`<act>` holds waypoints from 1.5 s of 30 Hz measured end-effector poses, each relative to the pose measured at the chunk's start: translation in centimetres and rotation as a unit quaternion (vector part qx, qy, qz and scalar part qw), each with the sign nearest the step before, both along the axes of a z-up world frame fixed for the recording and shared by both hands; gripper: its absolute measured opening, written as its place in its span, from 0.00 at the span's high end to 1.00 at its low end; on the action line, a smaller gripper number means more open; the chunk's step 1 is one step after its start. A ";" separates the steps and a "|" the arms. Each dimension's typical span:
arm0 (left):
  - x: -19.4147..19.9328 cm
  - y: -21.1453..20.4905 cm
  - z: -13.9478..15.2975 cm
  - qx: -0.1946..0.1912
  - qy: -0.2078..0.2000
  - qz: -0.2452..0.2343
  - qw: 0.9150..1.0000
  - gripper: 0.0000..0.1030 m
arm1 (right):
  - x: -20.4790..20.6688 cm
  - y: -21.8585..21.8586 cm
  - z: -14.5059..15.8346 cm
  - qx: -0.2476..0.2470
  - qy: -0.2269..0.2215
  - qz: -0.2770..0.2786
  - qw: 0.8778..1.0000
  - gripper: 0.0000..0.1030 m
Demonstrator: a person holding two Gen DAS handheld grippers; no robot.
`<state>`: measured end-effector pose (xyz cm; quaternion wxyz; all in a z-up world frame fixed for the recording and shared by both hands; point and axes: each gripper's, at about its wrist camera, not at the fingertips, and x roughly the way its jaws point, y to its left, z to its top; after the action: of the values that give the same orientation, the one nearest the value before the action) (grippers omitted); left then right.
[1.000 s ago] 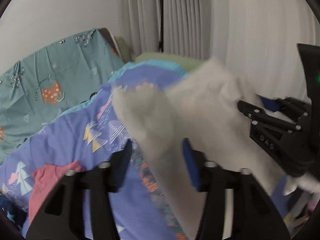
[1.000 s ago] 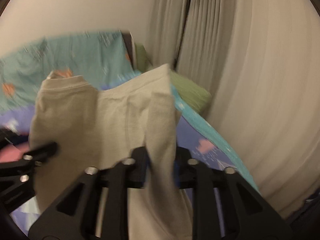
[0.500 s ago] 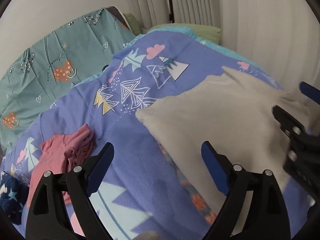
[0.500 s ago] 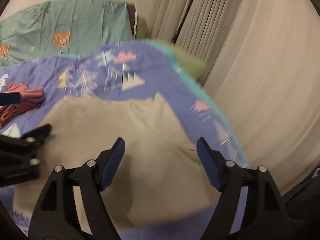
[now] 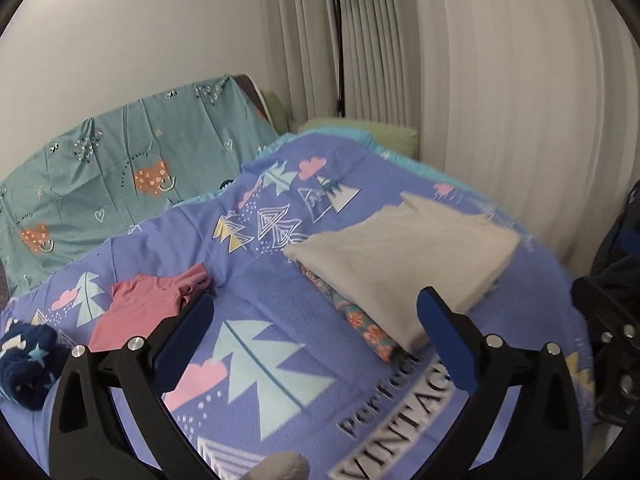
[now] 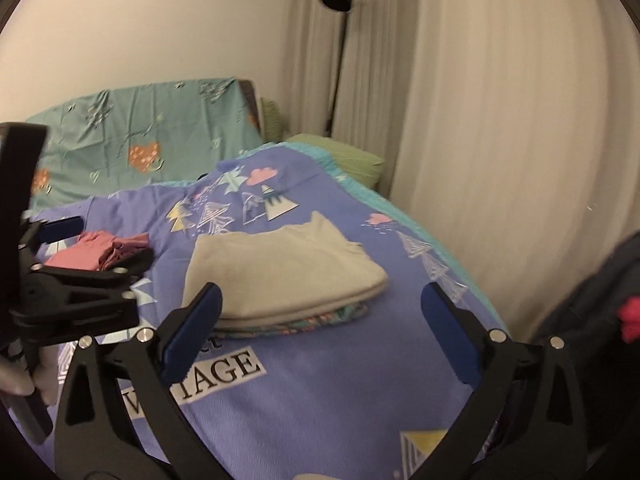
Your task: Fold small clothes
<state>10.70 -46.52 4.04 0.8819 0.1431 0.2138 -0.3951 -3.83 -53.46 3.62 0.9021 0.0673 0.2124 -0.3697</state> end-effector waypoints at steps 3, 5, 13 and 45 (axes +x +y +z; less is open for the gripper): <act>-1.6 1.9 1.0 -0.014 -0.006 0.000 1.000 0.01 | -1.9 0.8 0.6 0.024 -0.009 -0.005 1.000 0.02; -2.5 3.0 1.5 -0.019 -0.013 0.001 1.000 0.01 | -3.0 1.6 0.9 0.028 -0.010 -0.010 1.000 0.02; -6.9 6.8 2.6 -0.022 -0.015 0.001 1.000 0.01 | -6.1 3.7 2.0 0.052 -0.013 0.000 0.999 0.02; -13.7 12.6 3.7 -0.019 -0.011 0.016 1.000 0.01 | -11.3 8.3 4.4 0.075 -0.040 0.000 0.996 0.02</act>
<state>-2.97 -33.87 7.77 0.8930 0.1276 0.1984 -0.3834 -15.17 -45.18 8.05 0.9024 0.1496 0.2035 -0.3492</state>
